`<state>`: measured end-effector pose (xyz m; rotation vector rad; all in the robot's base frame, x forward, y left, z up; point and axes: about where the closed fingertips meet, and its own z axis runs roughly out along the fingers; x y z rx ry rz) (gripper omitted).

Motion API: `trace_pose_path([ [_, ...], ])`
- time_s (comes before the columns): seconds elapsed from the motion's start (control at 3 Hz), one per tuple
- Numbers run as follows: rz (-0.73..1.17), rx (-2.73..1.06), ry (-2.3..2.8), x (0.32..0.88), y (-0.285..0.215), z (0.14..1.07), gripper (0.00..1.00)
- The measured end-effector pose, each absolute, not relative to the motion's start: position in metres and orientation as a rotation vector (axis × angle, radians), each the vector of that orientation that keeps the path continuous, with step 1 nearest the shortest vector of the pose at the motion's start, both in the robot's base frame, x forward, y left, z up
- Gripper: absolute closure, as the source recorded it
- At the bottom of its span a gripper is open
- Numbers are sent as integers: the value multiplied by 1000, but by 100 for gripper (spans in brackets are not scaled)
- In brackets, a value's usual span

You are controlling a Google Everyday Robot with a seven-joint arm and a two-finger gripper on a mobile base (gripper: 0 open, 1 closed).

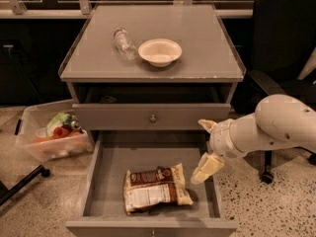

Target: Pick brown chip bag from middle drawer and place on counter

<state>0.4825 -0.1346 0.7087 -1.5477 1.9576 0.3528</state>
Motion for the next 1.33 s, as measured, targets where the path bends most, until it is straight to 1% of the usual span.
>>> trace_pose_path([
  [0.67,214,-1689,1922,532,-79,616,0],
  [1.0,183,-1790,1925,542,-52,563,0],
  [1.33,202,-1890,1937,541,-29,516,0],
])
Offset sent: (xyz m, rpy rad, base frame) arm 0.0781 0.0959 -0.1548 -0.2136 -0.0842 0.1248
